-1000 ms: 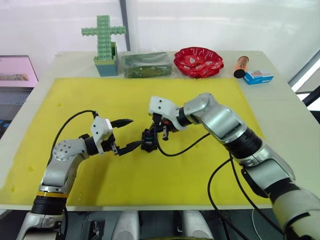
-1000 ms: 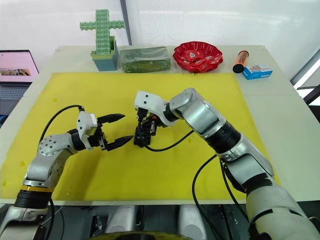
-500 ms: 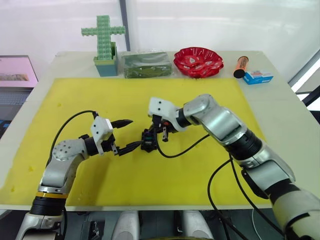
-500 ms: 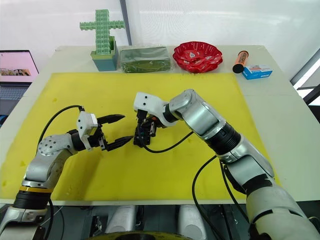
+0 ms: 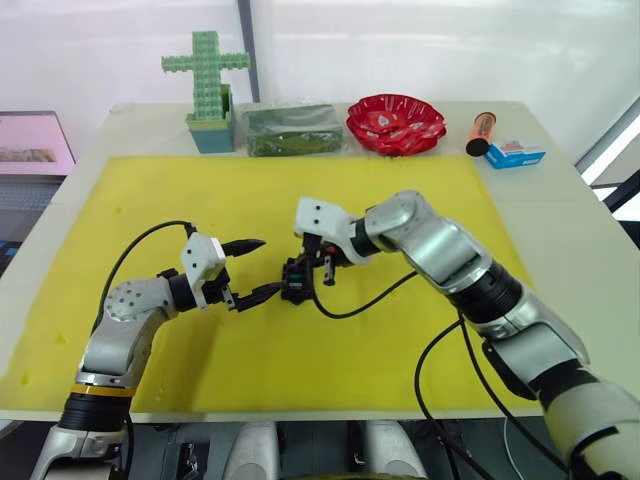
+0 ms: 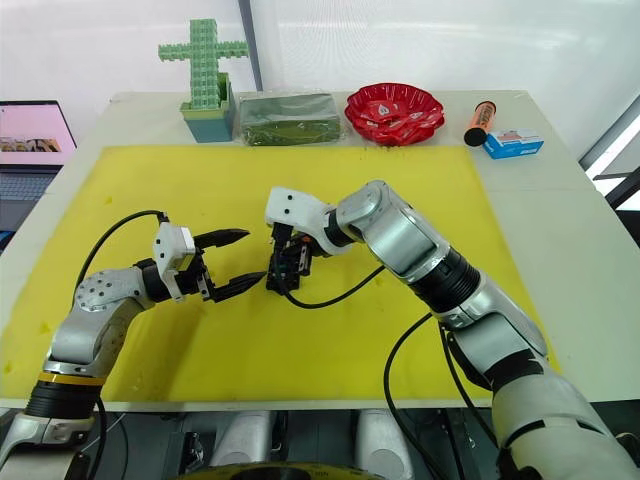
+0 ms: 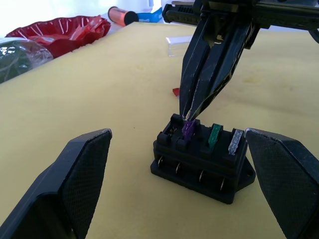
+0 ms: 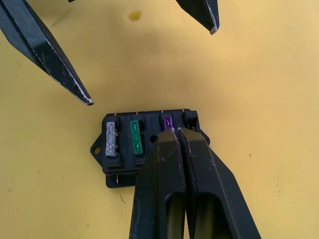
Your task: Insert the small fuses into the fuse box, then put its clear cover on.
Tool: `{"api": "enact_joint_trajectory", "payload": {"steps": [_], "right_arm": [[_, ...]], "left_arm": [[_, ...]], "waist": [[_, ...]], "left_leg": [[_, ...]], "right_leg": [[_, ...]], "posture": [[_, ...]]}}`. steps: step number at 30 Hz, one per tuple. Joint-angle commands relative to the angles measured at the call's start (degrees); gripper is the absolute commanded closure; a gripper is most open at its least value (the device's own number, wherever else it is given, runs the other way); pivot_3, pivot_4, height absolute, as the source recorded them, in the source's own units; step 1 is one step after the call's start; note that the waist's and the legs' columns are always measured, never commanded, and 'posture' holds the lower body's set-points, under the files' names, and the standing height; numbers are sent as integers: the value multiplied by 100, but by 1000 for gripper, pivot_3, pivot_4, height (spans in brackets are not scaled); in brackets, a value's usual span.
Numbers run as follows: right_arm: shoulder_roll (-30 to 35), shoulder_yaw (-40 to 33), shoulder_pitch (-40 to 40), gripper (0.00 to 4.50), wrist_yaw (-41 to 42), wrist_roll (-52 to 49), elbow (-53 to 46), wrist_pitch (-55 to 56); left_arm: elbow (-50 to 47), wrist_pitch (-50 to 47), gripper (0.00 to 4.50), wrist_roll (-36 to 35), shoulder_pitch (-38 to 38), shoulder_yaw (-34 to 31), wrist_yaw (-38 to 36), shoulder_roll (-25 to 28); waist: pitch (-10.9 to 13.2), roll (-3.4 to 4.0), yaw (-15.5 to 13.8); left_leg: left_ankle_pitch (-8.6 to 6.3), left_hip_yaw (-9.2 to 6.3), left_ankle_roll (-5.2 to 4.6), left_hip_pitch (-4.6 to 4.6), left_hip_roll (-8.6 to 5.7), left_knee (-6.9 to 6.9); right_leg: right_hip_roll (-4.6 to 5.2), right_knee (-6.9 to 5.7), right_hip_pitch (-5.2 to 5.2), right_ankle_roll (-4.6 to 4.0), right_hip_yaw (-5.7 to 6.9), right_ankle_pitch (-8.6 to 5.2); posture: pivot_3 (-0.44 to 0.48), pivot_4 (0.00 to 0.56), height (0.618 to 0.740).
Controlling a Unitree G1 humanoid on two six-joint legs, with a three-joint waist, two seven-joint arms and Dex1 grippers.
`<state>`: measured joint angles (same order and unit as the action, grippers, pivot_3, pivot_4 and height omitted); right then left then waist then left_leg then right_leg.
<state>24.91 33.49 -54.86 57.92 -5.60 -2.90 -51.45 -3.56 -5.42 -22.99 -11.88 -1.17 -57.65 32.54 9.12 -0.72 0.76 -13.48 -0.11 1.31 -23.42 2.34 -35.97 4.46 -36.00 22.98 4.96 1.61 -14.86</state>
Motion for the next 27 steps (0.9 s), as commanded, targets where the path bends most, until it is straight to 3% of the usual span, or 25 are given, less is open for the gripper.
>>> {"api": "enact_joint_trajectory", "payload": {"steps": [1,14,27], "right_arm": [[-40,254,171,4477,6,122,137,71],[28,452,475,4477,-56,627,555,561],[-39,383,639,4477,51,595,484,339]], "left_arm": [[-124,113,0,0,11,-81,-38,54],[-50,203,0,4,69,-127,-69,59],[48,284,0,16,58,-130,-95,64]], "waist": [[0,1,1],[-7,-2,-2],[-26,-5,-3]], "left_leg": [[0,0,0,0,0,0],[0,0,0,20,1,-1],[0,-1,0,34,1,1]], "right_leg": [[0,0,0,0,0,0],[-1,1,-23,-3,0,-2],[0,1,-35,-20,0,-12]], "posture": [[0,150,740],[0,150,740],[0,150,740]]}}
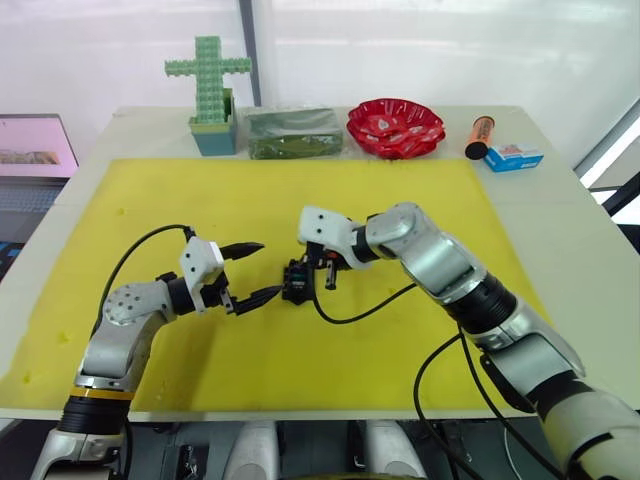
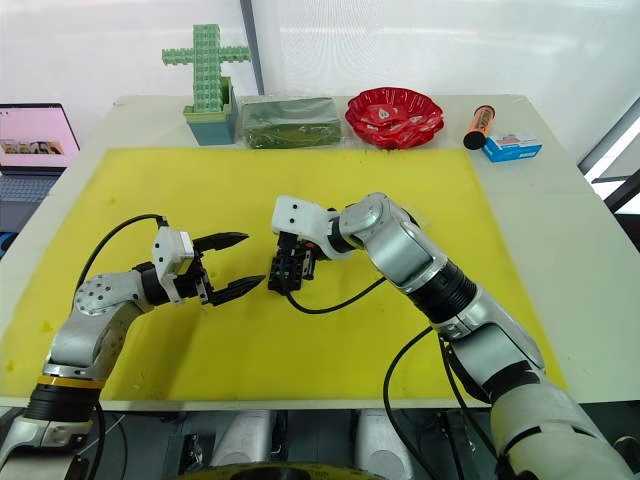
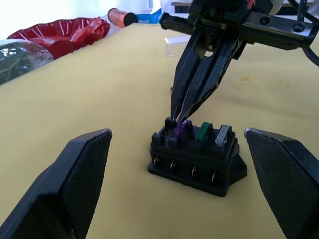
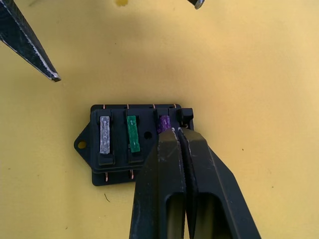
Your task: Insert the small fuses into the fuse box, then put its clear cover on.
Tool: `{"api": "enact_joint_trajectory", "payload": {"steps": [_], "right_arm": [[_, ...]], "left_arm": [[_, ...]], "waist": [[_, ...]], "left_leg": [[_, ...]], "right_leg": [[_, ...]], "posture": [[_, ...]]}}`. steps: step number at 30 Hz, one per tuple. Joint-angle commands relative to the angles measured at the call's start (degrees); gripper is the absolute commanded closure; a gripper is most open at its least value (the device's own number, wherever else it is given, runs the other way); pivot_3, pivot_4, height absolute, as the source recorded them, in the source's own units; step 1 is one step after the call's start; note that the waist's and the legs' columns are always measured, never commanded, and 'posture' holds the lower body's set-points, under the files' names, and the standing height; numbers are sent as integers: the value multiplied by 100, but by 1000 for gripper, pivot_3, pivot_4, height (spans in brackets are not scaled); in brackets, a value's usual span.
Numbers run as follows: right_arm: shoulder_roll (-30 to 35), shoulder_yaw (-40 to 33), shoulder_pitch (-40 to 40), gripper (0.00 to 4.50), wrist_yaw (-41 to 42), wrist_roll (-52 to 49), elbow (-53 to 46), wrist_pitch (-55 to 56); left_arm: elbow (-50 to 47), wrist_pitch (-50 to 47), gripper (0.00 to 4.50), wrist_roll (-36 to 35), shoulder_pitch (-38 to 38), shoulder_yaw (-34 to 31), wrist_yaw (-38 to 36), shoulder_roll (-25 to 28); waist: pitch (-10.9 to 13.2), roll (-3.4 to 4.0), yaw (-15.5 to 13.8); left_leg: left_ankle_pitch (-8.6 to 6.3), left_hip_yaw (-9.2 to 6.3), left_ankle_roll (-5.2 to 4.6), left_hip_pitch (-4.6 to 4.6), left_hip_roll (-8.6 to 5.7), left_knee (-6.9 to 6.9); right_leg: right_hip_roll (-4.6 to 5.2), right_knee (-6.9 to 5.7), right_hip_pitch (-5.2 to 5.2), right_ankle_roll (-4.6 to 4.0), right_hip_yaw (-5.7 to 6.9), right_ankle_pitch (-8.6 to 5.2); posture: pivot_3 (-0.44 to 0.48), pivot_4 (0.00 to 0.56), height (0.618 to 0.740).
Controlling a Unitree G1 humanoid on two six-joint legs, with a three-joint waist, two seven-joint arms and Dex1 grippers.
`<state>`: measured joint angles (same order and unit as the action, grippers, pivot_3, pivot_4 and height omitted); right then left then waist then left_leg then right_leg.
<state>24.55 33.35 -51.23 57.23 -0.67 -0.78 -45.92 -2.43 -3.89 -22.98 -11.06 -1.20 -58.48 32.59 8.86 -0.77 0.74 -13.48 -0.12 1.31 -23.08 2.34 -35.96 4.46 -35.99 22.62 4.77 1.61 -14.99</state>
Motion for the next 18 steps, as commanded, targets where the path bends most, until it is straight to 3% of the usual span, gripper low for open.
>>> {"api": "enact_joint_trajectory", "payload": {"steps": [1,18], "right_arm": [[0,400,287,4477,123,105,260,-188],[-91,497,532,4477,106,324,417,-103]], "left_arm": [[-61,134,0,10,-26,-124,-17,59],[-123,76,0,9,-17,16,-230,130]], "waist": [[0,0,0],[-31,-4,6]], "left_leg": [[0,0,0,0,0,0],[0,1,0,5,1,6]], "right_leg": [[0,0,0,0,0,0],[1,0,0,-5,0,-5]], "posture": [[0,150,740],[0,150,740]]}}
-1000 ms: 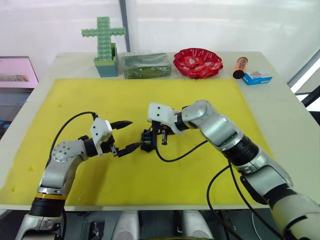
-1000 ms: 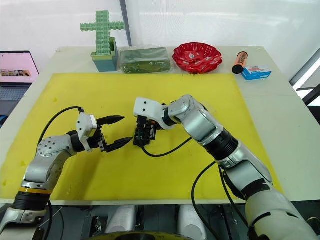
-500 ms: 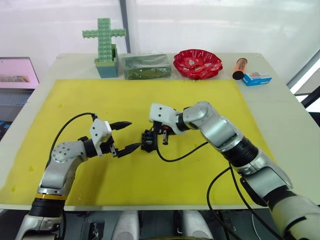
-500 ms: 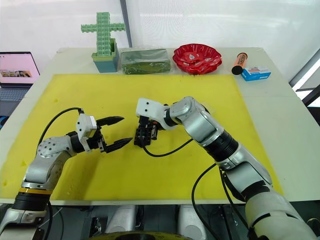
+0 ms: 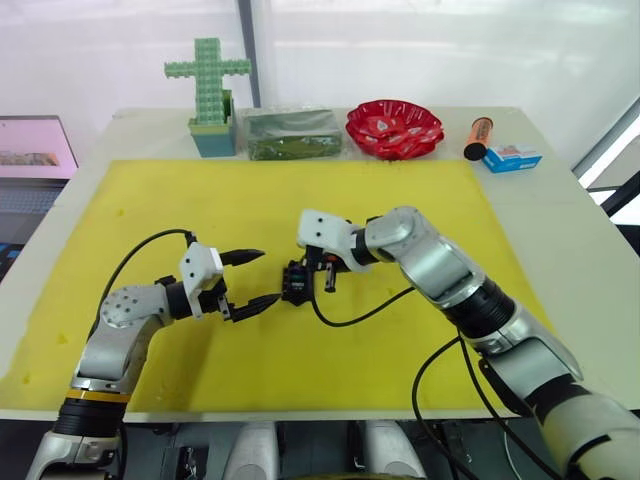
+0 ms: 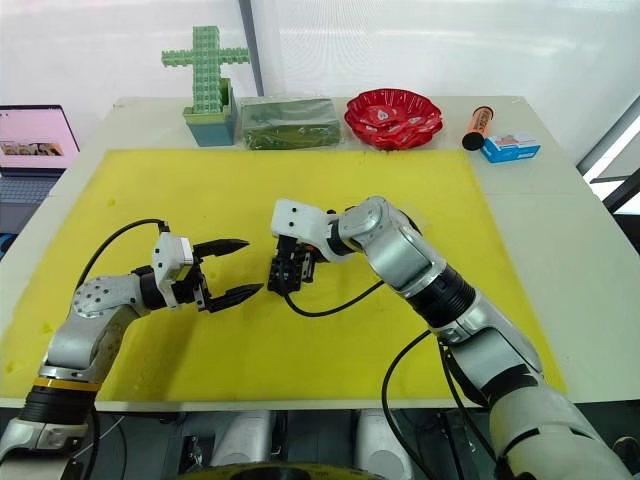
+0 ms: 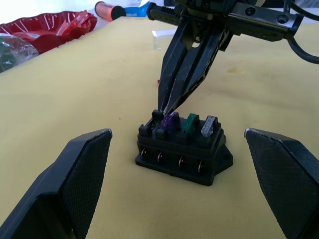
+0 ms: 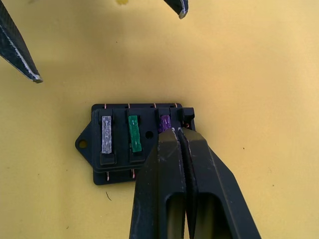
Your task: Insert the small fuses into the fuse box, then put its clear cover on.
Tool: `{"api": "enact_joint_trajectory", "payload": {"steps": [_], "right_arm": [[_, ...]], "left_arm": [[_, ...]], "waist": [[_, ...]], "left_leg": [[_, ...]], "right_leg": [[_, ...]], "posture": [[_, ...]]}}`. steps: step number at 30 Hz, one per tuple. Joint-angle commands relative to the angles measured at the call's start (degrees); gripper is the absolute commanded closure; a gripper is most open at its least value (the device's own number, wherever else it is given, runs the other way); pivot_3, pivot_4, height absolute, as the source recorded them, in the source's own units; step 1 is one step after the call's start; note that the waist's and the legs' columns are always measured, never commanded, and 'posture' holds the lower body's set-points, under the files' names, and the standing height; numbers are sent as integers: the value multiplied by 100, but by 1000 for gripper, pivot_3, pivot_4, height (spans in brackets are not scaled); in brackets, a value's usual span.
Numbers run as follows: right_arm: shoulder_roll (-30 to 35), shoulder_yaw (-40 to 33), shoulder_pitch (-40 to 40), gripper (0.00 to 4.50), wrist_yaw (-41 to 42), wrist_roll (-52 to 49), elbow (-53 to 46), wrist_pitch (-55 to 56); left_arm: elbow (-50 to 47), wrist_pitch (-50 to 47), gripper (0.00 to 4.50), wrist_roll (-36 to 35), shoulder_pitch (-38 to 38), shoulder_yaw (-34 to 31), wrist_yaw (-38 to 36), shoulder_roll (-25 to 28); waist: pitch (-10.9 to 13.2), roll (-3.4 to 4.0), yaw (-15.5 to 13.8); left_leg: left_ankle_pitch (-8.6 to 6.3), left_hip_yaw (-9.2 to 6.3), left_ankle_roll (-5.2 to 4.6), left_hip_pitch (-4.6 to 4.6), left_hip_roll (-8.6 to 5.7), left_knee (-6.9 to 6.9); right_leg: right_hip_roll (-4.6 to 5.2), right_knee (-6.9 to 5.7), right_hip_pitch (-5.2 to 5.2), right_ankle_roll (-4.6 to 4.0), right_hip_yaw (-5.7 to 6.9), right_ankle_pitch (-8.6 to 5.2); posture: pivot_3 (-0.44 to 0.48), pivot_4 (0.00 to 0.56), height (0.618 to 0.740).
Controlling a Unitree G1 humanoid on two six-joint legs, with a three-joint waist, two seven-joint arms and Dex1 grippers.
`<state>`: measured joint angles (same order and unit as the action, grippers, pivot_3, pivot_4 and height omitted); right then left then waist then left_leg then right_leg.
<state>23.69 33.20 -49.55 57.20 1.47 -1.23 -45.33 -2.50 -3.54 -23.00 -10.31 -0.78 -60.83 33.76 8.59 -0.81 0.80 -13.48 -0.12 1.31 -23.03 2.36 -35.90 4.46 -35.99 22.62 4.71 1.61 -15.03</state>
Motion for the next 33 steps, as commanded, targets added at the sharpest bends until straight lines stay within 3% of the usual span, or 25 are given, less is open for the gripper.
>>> {"api": "enact_joint_trajectory", "payload": {"steps": [1,10,18,33], "right_arm": [[-14,525,377,4477,117,125,478,-149],[-78,576,541,4477,136,247,608,-52],[-33,562,551,4477,205,320,500,126],[115,-2,402,4477,214,143,-523,150]], "left_arm": [[-113,40,0,12,-92,-28,6,15],[-158,48,0,19,-54,-69,40,41],[-139,54,0,21,-78,-76,37,49],[-85,62,0,74,-185,-53,33,26]], "waist": [[-9,2,0],[-49,-4,2],[-50,-4,2],[-46,-3,0]], "left_leg": [[0,0,0,1,0,1],[-1,7,2,66,0,34],[-1,7,1,66,0,50],[-1,9,2,56,1,67]], "right_leg": [[0,0,-1,0,0,0],[7,2,-28,-29,0,-33],[6,0,-32,-30,0,-34],[5,0,-17,-31,0,-35]], "posture": [[0,150,740],[0,150,740],[0,150,740],[0,150,740]]}}
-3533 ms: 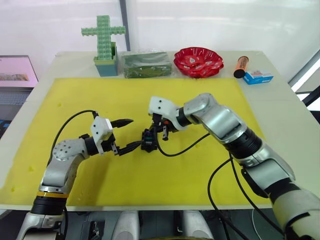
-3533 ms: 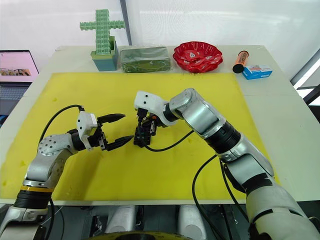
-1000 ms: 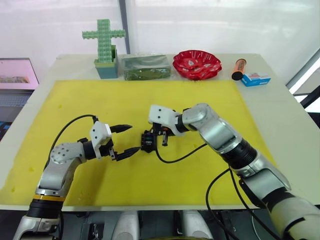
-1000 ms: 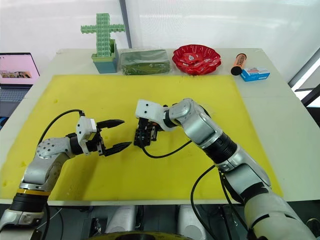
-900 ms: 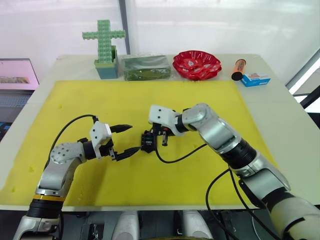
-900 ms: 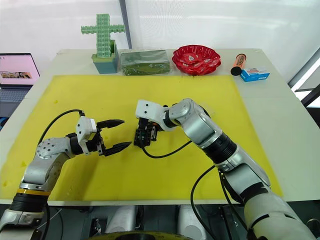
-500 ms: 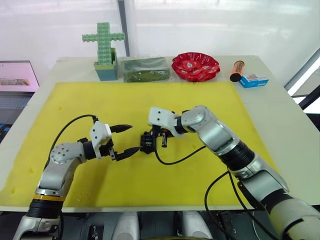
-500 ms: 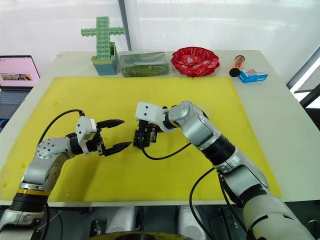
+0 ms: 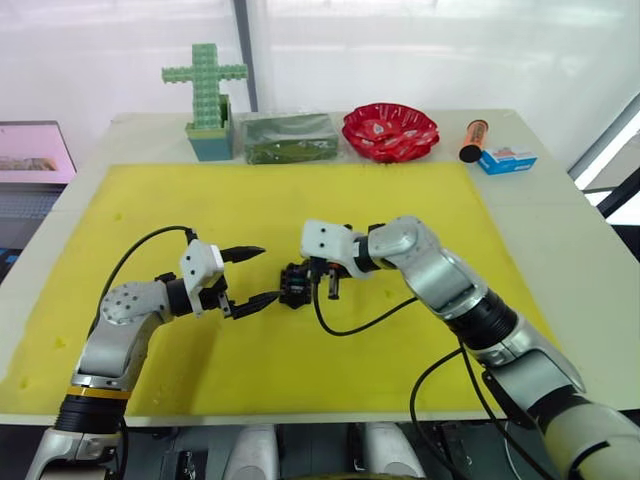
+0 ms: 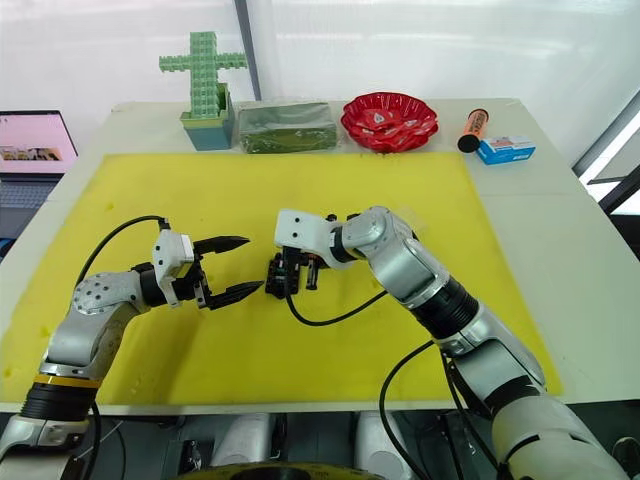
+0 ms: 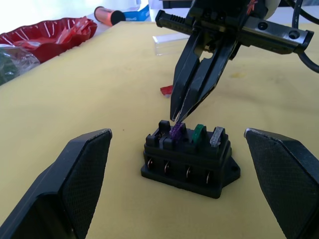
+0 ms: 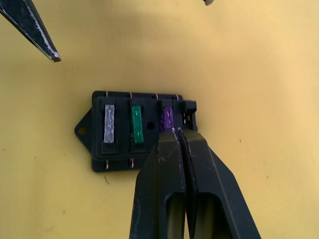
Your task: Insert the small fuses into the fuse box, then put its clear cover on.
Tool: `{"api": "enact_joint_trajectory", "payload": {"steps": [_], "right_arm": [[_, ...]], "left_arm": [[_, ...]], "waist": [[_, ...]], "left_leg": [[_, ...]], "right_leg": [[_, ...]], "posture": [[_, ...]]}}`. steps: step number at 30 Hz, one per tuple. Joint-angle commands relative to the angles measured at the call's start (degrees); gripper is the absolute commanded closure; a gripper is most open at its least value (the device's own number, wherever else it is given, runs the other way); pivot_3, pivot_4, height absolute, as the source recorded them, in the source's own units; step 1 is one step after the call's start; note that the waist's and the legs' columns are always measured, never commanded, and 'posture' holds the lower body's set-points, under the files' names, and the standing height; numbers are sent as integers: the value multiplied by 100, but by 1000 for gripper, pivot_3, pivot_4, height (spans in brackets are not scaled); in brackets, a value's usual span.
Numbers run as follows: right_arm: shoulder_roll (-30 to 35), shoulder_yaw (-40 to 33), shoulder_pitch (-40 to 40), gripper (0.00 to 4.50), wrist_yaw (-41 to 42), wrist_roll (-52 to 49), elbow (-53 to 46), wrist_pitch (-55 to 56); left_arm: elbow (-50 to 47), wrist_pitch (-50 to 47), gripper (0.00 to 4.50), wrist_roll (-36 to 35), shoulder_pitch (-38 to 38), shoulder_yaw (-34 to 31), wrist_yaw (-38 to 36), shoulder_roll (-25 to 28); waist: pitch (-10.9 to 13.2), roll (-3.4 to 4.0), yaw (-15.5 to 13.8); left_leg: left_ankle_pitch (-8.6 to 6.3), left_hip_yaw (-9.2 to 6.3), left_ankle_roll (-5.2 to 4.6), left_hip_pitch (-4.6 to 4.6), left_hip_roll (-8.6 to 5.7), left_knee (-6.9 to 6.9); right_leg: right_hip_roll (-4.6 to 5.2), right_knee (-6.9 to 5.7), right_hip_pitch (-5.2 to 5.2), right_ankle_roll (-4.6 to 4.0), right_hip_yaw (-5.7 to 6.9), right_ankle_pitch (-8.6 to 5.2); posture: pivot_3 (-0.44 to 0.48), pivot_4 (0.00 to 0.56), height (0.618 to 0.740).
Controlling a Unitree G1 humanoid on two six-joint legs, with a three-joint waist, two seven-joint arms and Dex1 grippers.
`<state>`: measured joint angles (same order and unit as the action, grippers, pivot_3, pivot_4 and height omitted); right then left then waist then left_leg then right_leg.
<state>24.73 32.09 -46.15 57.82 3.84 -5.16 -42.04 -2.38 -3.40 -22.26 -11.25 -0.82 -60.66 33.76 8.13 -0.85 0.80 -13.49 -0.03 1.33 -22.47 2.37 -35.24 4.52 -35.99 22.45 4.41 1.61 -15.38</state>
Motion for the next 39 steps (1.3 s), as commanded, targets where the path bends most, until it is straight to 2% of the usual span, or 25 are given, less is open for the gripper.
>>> {"api": "enact_joint_trajectory", "payload": {"steps": [1,8,13,16,18,22,23,27,31,34,39], "right_arm": [[0,89,48,4477,139,-107,-166,-186],[-65,-286,-258,4477,82,-336,-502,-430],[-410,-1084,-429,4477,-105,-1001,-701,-942],[-430,-1318,-501,4477,-260,-1183,-724,-1103],[-354,-1444,-519,4477,-270,-1334,-830,-1153],[204,-1671,-303,4477,-167,-1473,-1300,-843],[118,-2014,-159,4477,-197,-1759,-1346,-835],[746,-2568,320,4477,2,-2035,-1313,-658],[1558,-3200,758,3513,560,-2649,-900,-903],[2273,-3504,1225,2491,1064,-2956,-576,-929],[2977,-3551,1565,705,1588,-3083,351,-831]], "left_arm": [[-93,48,0,3,-97,-46,14,22],[-78,44,0,1,-122,-50,-23,21],[-111,42,0,-9,-90,-56,-39,29],[-87,45,0,-7,-121,-49,-54,25],[-74,75,0,-6,-138,-47,-84,28],[-11,102,0,-25,-208,-79,-203,87],[20,147,0,-8,-223,-101,-220,99],[81,236,0,-27,-243,-166,-300,136],[63,234,0,-90,-226,-198,-378,175],[76,238,0,-121,-227,-242,-426,214],[131,283,0,-131,-270,-256,-495,252]], "waist": [[1,0,-1],[15,0,0],[18,0,-3],[17,0,-14],[17,-1,-21],[19,-2,-24],[18,-3,-22],[18,-5,-19],[22,-4,-25],[24,-8,-45],[30,-2,-6]], "left_leg": [[0,0,0,-2,0,1],[0,1,0,-18,0,3],[1,-3,0,-52,1,1],[1,-6,0,-68,0,-2],[1,-11,0,-75,-2,-4],[2,-12,0,-88,-5,-7],[2,-13,0,-89,-5,-7],[2,-13,0,-88,-5,-6],[2,-10,0,-88,-6,-12],[2,-11,0,-88,-6,-12],[2,-5,0,-84,-3,-12]], "right_leg": [[0,0,3,0,0,0],[-1,0,19,0,0,0],[-3,-3,48,5,1,4],[-3,-2,60,17,5,11],[-3,-1,62,17,8,10],[-2,0,73,18,8,11],[-2,0,72,20,8,12],[-3,0,71,22,9,12],[-1,1,70,14,7,8],[-1,4,67,5,8,3],[-2,5,68,3,5,2]], "posture": [[0,150,740],[0,150,740],[0,150,740],[0,150,740],[0,150,740],[0,150,740],[0,150,740],[0,150,740],[0,150,740],[0,150,740],[0,150,740]]}}
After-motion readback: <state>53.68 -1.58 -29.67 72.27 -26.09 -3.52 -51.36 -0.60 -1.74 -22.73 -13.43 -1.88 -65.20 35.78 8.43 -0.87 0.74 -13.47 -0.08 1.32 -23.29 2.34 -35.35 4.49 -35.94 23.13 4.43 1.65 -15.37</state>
